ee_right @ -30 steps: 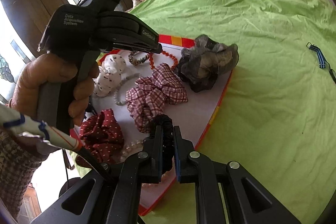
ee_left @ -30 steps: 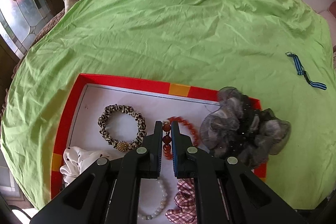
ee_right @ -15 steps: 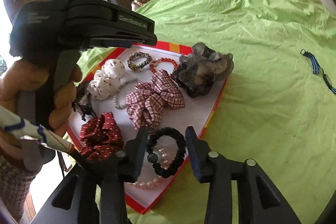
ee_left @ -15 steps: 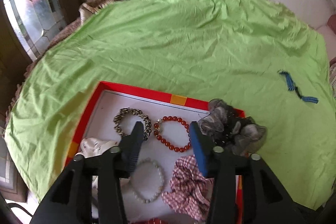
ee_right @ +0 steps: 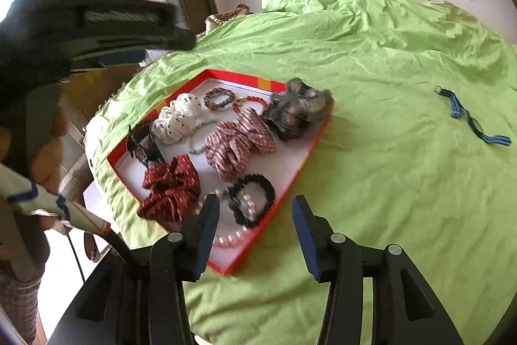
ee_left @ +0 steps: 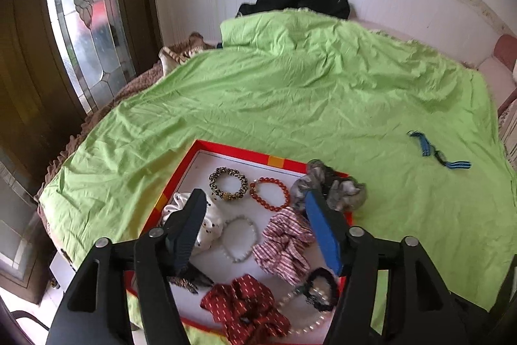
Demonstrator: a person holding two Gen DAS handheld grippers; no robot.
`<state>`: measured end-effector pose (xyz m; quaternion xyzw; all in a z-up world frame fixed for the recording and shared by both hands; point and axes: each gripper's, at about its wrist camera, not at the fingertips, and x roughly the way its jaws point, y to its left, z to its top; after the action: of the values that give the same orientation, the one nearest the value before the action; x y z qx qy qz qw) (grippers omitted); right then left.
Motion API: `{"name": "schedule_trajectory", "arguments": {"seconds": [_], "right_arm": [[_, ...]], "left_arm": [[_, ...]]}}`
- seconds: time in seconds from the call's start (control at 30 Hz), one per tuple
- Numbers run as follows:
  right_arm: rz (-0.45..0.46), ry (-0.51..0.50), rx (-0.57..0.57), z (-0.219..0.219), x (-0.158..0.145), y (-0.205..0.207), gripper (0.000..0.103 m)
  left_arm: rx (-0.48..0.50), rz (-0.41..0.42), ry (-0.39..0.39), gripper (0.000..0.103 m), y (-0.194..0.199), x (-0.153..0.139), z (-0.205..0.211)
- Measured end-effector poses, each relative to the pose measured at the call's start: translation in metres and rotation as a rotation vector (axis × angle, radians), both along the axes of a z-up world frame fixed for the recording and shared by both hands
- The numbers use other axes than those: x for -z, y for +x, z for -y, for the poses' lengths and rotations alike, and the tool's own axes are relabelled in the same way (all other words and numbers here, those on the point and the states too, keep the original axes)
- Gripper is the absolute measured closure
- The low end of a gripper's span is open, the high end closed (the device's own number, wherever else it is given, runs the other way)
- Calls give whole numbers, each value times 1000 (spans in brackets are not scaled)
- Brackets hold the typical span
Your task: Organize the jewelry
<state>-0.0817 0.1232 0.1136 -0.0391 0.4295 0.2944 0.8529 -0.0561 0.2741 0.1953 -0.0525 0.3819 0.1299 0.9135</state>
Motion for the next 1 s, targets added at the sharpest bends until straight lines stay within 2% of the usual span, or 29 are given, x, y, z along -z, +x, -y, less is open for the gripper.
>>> {"name": "schedule_trajectory", "arguments": {"seconds": [0.2,0.53,1.0], "right_arm": [[-12,5,62,35,-1,-11,52],[-4,51,134,84,-10,-27,51],[40,99,230,140,-23,-47,49]], "left_arm": [[-2,60,2,34,-27,-18,24],[7,111,38,29,-59,-33,72],[8,127,45,27,-87,-37,122]]}}
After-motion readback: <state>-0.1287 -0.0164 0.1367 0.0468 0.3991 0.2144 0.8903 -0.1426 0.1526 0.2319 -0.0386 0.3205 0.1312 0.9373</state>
